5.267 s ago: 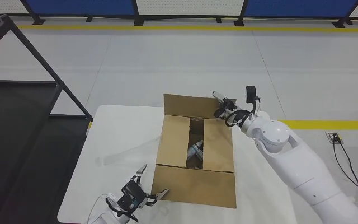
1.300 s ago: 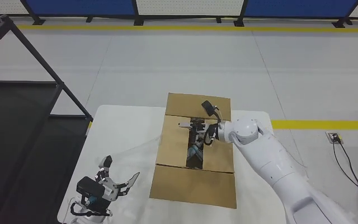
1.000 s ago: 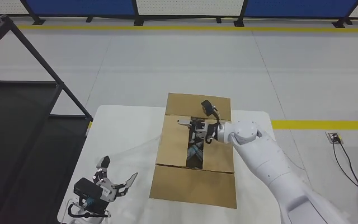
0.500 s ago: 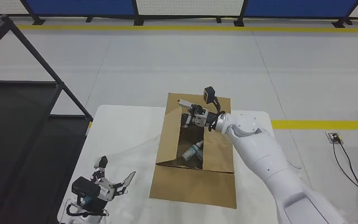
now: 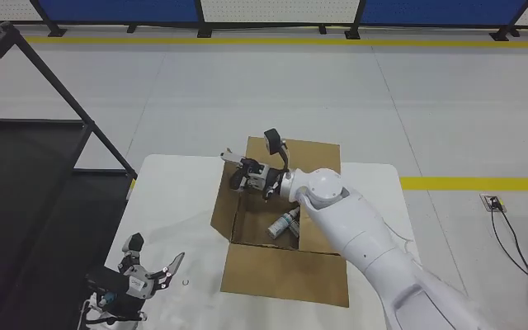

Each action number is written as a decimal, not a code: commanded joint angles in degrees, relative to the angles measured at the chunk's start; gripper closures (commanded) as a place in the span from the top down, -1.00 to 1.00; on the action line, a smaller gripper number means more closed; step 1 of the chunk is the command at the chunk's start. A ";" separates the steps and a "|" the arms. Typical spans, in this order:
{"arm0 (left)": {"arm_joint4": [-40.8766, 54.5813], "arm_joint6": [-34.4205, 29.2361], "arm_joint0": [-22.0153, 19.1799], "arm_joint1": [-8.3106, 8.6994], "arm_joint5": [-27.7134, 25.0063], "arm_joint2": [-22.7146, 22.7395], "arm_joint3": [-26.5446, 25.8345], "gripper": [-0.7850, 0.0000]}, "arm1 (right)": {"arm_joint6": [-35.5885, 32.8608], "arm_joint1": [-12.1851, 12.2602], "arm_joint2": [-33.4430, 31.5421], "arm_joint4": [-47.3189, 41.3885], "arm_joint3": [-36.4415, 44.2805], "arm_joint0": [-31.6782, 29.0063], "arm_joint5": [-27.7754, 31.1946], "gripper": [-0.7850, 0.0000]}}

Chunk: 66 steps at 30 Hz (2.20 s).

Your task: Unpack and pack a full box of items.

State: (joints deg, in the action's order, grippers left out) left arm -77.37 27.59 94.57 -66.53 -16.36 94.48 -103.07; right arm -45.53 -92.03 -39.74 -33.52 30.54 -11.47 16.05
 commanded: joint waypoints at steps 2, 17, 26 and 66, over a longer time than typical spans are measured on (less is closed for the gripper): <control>0.36 0.27 -0.36 -0.08 0.50 -0.06 -0.03 1.00 | 1.15 -1.37 0.93 0.83 -1.60 0.55 0.64 1.00; 1.68 -4.02 -7.91 -0.76 4.91 -2.89 3.54 1.00 | 2.38 -6.52 2.13 2.20 -9.01 1.46 5.93 1.00; 2.20 -5.49 -12.90 -1.10 5.24 -4.69 8.61 1.00 | -0.71 -7.83 1.47 3.24 -12.27 2.33 7.38 1.00; 1.02 -10.15 -17.37 -1.67 3.74 -7.56 18.80 1.00 | -7.16 -2.52 -10.71 0.56 -16.54 3.58 18.82 1.00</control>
State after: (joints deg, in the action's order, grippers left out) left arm -76.27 17.48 77.23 -68.18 -12.62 86.98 -84.32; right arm -52.56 -94.93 -49.98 -32.82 13.81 -7.74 34.76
